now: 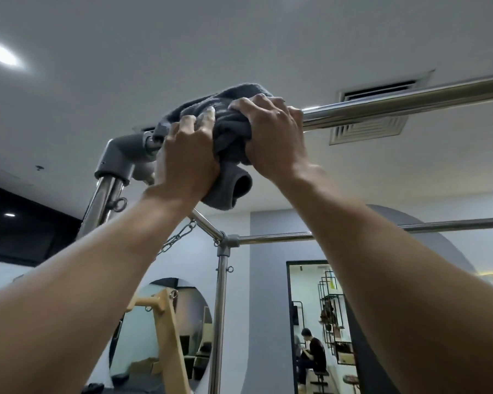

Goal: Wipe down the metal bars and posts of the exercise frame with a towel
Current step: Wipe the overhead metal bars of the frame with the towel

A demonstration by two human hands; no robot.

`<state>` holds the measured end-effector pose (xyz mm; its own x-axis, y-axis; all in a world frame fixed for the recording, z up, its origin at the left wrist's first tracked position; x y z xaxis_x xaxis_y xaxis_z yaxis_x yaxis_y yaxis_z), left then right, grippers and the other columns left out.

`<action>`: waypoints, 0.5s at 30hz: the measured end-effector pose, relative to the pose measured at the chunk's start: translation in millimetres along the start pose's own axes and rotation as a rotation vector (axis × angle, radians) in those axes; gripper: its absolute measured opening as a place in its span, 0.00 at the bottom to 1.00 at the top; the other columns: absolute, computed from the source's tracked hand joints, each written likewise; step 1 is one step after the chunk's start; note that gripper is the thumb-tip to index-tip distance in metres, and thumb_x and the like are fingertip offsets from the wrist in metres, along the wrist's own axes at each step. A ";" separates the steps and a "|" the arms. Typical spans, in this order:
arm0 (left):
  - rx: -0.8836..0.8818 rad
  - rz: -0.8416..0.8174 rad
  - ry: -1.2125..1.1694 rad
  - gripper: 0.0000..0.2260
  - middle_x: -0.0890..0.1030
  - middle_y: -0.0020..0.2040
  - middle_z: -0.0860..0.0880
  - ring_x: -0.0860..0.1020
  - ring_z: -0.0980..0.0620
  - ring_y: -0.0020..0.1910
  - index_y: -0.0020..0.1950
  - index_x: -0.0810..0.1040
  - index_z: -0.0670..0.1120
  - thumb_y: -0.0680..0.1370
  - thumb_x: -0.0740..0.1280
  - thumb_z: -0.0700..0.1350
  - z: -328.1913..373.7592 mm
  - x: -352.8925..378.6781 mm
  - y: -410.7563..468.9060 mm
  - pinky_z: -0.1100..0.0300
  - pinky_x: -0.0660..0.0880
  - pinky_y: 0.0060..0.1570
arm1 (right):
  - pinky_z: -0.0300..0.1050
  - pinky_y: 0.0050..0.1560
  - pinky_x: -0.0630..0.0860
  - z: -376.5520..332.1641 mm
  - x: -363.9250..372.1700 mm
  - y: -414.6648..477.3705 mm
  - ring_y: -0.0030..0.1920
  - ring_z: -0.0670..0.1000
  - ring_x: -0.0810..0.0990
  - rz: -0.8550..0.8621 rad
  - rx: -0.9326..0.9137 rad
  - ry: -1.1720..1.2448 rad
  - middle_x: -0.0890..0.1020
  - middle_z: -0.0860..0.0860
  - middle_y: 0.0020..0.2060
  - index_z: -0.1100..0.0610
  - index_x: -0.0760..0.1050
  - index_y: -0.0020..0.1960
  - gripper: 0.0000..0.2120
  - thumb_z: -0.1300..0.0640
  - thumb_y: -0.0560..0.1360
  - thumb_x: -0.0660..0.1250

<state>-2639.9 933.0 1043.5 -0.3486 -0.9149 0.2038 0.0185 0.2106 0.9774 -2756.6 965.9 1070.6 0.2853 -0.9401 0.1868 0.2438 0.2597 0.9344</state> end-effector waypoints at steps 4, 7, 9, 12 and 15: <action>-0.084 0.059 -0.071 0.31 0.68 0.70 0.36 0.66 0.35 0.69 0.79 0.58 0.45 0.77 0.63 0.44 26.5 3.9 -2.7 0.44 0.65 0.67 | 0.51 0.66 0.61 9.1 -8.2 -2.5 0.68 0.52 0.68 -0.006 -0.051 -0.043 0.75 0.44 0.64 0.43 0.70 0.69 0.26 0.58 0.74 0.66; -0.049 0.103 -0.127 0.29 0.65 0.73 0.36 0.63 0.35 0.71 0.79 0.58 0.47 0.78 0.58 0.48 55.7 6.1 -6.3 0.41 0.65 0.68 | 0.51 0.65 0.63 38.2 -30.2 -14.2 0.68 0.51 0.70 0.140 -0.078 -0.088 0.77 0.44 0.62 0.46 0.73 0.67 0.24 0.59 0.73 0.67; -0.018 0.132 -0.157 0.29 0.65 0.73 0.37 0.62 0.35 0.71 0.79 0.59 0.48 0.77 0.57 0.51 82.0 7.0 -5.3 0.41 0.63 0.69 | 0.50 0.65 0.63 61.5 -47.5 -20.9 0.67 0.51 0.70 0.195 -0.075 -0.110 0.77 0.44 0.61 0.47 0.74 0.66 0.23 0.58 0.73 0.68; 0.005 0.186 -0.178 0.28 0.65 0.73 0.36 0.63 0.34 0.69 0.79 0.59 0.49 0.78 0.60 0.51 126.6 12.8 -1.9 0.41 0.63 0.68 | 0.48 0.65 0.61 95.6 -75.3 -29.6 0.68 0.51 0.69 0.184 -0.086 -0.118 0.77 0.44 0.62 0.47 0.74 0.67 0.22 0.56 0.74 0.67; 0.000 0.247 -0.209 0.29 0.65 0.72 0.37 0.65 0.34 0.68 0.78 0.60 0.50 0.77 0.60 0.54 179.9 16.7 -0.2 0.41 0.63 0.66 | 0.48 0.64 0.63 137.5 -112.2 -39.6 0.67 0.51 0.70 0.181 -0.097 -0.130 0.77 0.45 0.62 0.48 0.74 0.68 0.22 0.56 0.74 0.67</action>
<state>-2814.2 979.6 1036.5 -0.5183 -0.7454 0.4192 0.1267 0.4178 0.8997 -2925.7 1030.7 1054.4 0.2126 -0.8950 0.3922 0.2896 0.4410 0.8495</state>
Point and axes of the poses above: each hand's wrist, its own y-axis towards the middle knuckle, its own x-axis out of the palm, z = x × y, the point moved 10 cm from there along y, towards the middle knuckle
